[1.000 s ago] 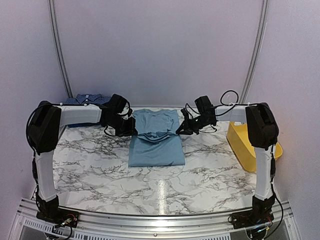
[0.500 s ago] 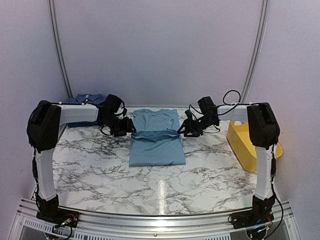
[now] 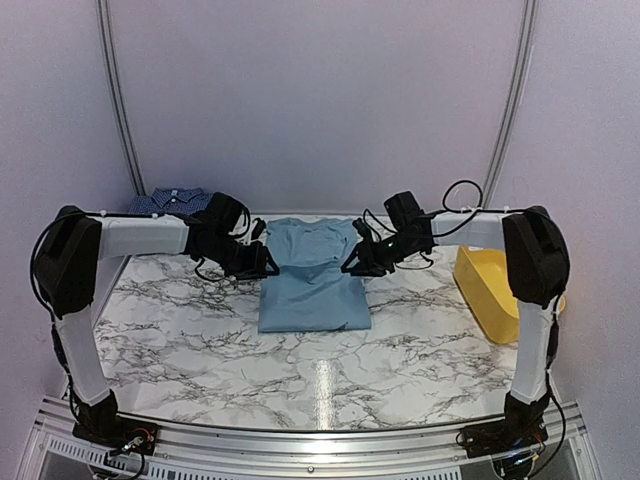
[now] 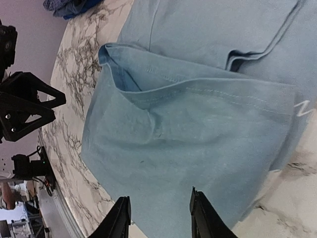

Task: Fold and stack the mixed laundry pile
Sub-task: Adjust the 2/3-rectangle-folded T-shirt at the center of the board, then smooth out the 2/3-rectangle-folded T-shirt at the center of the board.

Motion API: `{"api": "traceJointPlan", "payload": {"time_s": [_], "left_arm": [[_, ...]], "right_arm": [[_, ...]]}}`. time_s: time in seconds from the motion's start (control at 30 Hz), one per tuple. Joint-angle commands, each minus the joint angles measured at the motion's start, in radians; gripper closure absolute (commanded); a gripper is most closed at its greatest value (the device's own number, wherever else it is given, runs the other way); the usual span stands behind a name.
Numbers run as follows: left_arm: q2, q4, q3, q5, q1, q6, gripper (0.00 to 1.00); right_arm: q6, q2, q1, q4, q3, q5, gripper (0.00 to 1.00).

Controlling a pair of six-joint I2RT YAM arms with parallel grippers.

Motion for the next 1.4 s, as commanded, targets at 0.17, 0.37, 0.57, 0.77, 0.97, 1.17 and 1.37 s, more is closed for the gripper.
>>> {"api": "traceJointPlan", "payload": {"time_s": [0.17,0.37,0.57,0.77,0.97,1.17,1.37], "left_arm": [[0.23,0.095,0.174,0.072,0.006,-0.032,0.64],[0.393,0.095,0.338,0.068,0.06,-0.072,0.65],[0.431,0.094,0.4,0.064,0.103,-0.095,0.62],[0.259,0.093,0.298,0.094,0.113,-0.06,0.49],[0.151,0.165,0.137,0.219,0.031,-0.11,0.48],[0.093,0.481,-0.078,0.351,-0.099,-0.328,0.45],[0.119,0.57,-0.222,0.312,-0.135,-0.38,0.46]], "right_arm": [[0.057,0.231,-0.006,0.101,0.198,-0.105,0.67],[0.064,0.312,-0.086,0.079,0.273,-0.095,0.69],[0.025,0.306,-0.124,0.01,0.29,-0.098,0.69],[0.017,0.183,-0.108,0.05,0.218,-0.163,0.63],[0.103,0.097,-0.019,0.159,0.092,-0.257,0.61],[0.316,0.038,0.088,0.444,-0.141,-0.362,0.61],[0.31,0.056,0.089,0.501,-0.339,-0.339,0.62]]}}
